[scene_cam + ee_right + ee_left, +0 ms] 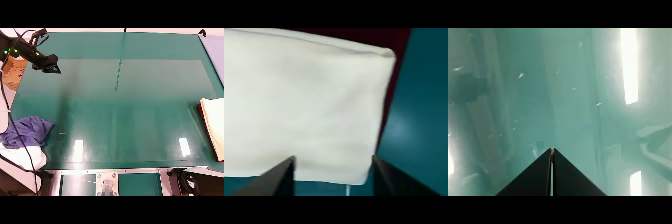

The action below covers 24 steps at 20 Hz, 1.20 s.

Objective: Fold the shirts.

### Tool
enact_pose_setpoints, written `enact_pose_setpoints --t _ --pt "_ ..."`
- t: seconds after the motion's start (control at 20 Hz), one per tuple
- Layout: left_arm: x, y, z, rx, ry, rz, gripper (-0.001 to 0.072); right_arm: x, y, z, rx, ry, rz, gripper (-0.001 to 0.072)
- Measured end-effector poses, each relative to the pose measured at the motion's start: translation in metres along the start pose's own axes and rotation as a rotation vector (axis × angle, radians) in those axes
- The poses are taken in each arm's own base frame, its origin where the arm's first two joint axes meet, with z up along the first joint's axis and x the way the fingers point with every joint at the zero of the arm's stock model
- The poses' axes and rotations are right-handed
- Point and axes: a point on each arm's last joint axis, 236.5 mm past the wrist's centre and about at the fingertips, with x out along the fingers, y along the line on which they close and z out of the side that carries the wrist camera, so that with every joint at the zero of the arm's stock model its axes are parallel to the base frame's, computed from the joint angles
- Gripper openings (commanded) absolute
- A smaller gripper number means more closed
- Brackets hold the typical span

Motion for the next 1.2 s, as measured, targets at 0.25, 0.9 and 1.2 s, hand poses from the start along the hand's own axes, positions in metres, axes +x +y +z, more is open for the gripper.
enact_pose_setpoints --t 0.25,0.9,1.2 --pt "-0.021 -0.021 0.015 -0.008 -0.086 -0.04 0.0024 -0.027 0.125 -0.008 -0.235 -0.064 0.255 0.0016" --pt "0.006 -0.099 -0.113 0.033 0.045 0.014 0.0024 0.031 0.198 -0.253 -0.796 0.086 0.401 0.0016" --pt "0.05 -0.11 -0.181 0.026 0.109 0.023 0.0025 0.047 0.185 -0.284 -0.832 0.125 0.422 0.0016"
